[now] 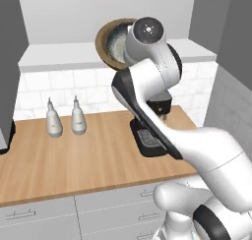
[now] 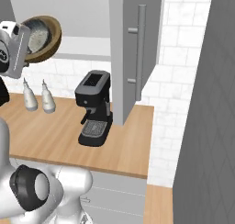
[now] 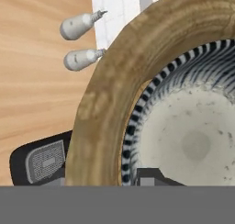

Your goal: Pick up the bowls on the counter and stack them on top of one another in the open cabinet. Place the smaller bowl on top of the larger bowl.

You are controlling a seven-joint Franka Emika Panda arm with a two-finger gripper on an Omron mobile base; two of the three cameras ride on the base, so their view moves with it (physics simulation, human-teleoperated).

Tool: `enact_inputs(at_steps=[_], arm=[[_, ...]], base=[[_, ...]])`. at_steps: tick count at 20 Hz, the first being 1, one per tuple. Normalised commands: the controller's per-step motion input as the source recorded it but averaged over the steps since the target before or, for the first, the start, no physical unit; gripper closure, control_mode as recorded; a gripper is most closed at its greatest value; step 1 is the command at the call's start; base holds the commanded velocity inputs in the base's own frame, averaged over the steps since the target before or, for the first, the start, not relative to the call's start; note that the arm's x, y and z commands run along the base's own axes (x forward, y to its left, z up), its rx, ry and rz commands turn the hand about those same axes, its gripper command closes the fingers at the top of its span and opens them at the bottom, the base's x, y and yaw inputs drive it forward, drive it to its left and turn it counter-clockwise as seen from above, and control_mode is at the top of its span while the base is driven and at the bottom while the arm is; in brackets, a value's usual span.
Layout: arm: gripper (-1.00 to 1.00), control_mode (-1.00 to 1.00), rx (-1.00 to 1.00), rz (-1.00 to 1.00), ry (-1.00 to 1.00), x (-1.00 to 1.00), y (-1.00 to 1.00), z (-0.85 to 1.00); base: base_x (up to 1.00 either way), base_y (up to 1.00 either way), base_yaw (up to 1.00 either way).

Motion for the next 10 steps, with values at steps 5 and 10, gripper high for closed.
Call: enact_inputs(at_steps=[5, 10], arm=[[1.00, -1.00, -0.02, 0.00, 0.06, 0.77, -0.02, 0.11], [1.00, -1.00, -0.03, 0.00, 0.12, 0.77, -0.08, -0.11]], base=[[0.00, 0.00, 0.00], [0.00, 0.00, 0.00]])
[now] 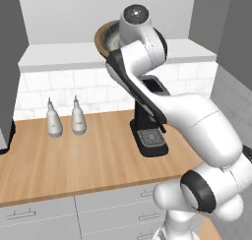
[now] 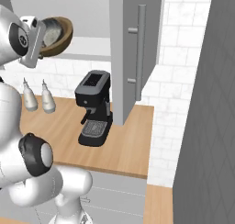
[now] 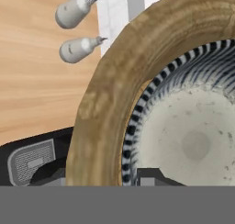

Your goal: Pick up the bowls on the counter and stack them on top of one another in the open cabinet. Place the smaller bowl on top of the larger bowl.

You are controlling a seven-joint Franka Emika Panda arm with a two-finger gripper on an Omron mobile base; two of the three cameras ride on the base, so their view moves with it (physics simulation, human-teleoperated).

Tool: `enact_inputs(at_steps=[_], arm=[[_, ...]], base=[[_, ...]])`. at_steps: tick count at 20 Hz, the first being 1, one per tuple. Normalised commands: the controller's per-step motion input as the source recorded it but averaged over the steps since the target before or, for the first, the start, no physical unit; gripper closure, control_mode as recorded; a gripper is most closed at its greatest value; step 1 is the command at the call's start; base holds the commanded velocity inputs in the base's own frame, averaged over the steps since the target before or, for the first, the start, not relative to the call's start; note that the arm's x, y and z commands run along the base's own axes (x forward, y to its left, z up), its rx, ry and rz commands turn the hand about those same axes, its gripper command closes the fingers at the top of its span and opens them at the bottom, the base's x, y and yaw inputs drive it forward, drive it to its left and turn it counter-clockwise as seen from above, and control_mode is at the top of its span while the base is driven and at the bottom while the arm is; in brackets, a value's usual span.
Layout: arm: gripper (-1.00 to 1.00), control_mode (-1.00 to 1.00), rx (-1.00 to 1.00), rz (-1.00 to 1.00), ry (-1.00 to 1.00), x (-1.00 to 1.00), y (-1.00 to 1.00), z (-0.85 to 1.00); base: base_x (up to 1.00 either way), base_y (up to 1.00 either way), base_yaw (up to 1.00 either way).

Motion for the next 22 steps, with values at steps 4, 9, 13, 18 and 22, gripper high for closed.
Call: enact_inputs(at_steps=[4, 9, 13, 18, 22], arm=[[1.00, -1.00, -0.01, 0.00, 0.08, 0.86, -0.11, 0.00], [1.00, -1.00, -0.04, 0.00, 0.02, 0.84, -0.07, -0.07], [1.00, -1.00, -0.03, 0.00, 0.00, 0.86, -0.07, 0.00], [-1.00, -1.00, 0.00, 0.00, 0.00, 0.85, -0.01, 0.00], [-1.00, -1.00, 0.00, 0.00, 0.00, 0.50, 0.00, 0.00]], base=[[0.00, 0.00, 0.00], [0.00, 0.00, 0.00], [0.00, 0.00, 0.00], [0.00, 0.00, 0.00], [0.00, 0.00, 0.00]])
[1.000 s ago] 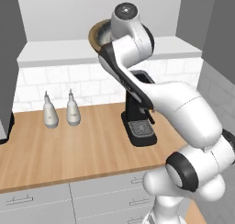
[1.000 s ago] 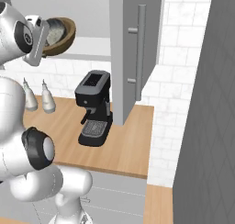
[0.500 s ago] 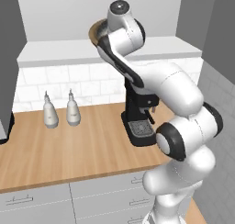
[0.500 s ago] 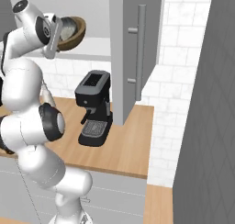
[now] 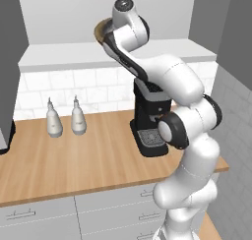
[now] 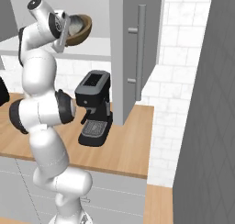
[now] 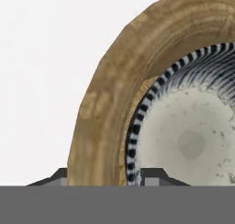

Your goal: Pick up the bowls on the counter and stack them on top of one another in the open cabinet. Place the smaller bowl on top of the larger bowl.

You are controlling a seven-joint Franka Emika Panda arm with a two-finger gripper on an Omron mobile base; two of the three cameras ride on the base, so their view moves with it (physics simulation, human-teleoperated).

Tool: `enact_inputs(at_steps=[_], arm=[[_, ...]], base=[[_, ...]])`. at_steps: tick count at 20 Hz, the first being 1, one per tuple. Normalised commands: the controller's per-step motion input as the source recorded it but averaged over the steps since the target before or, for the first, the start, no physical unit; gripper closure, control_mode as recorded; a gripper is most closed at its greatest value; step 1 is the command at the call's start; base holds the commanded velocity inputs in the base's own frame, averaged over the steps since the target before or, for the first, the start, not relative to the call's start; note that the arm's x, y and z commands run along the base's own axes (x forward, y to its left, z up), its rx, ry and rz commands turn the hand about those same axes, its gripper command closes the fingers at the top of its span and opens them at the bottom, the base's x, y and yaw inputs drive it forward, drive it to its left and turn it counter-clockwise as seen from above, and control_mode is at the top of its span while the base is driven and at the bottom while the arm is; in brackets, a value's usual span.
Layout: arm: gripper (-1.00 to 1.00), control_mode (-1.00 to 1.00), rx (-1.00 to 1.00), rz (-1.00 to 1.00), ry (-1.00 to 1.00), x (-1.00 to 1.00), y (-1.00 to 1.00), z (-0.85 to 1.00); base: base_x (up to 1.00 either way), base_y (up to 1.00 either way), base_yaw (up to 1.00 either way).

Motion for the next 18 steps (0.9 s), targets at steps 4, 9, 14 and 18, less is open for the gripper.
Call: enact_inputs(at_steps=[4, 9, 14, 18], arm=[[-1.00, -1.00, -0.02, 0.00, 0.00, -0.03, 0.00, 0.00], [-1.00, -1.00, -0.09, 0.00, -0.11, -0.77, 0.23, -0.13], [-1.00, -1.00, -0.11, 0.00, -0.32, -1.00, 0.29, -0.80], [-1.00, -1.00, -0.10, 0.00, -0.21, -1.00, 0.00, -1.00]], base=[[0.00, 0.00, 0.00], [0.00, 0.00, 0.00], [0.00, 0.00, 0.00], [0.00, 0.00, 0.00]])
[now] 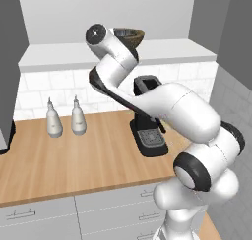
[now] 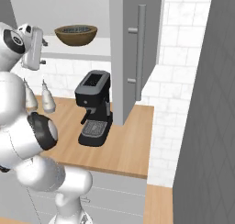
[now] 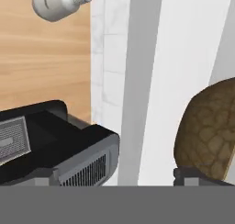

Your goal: Pick up the bowls on the counter and stack them on top of one another in the open cabinet. Place the smaller bowl on top of the larger bowl.

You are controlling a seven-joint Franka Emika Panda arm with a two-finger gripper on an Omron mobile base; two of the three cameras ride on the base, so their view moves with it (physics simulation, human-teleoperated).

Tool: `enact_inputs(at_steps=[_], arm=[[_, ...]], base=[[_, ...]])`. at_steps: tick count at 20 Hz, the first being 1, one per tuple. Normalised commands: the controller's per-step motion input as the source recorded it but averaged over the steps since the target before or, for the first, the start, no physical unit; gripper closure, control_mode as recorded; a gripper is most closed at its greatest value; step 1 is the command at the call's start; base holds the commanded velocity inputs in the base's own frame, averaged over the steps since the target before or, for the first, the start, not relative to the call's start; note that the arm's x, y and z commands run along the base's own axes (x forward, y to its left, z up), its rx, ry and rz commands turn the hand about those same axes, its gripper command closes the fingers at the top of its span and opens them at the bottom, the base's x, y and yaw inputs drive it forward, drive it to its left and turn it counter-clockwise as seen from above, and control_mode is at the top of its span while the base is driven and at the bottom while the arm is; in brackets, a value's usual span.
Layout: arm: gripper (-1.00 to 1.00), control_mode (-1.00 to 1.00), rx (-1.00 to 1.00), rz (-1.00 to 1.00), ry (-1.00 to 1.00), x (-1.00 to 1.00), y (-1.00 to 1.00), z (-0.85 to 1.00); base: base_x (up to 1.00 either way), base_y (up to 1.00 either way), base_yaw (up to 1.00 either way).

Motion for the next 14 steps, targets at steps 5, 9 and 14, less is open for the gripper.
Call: enact_inputs(at_steps=[5, 9, 14], arm=[[-1.00, -1.00, -0.06, 0.00, -0.20, -1.00, -0.34, -1.00], [-1.00, -1.00, 0.26, 0.00, -0.33, -1.00, -0.98, -0.96], [-1.00, -1.00, 0.52, 0.00, -0.37, -1.00, -1.00, -0.42]], base=[[0.00, 0.00, 0.00], [0.00, 0.00, 0.00], [0.00, 0.00, 0.00]])
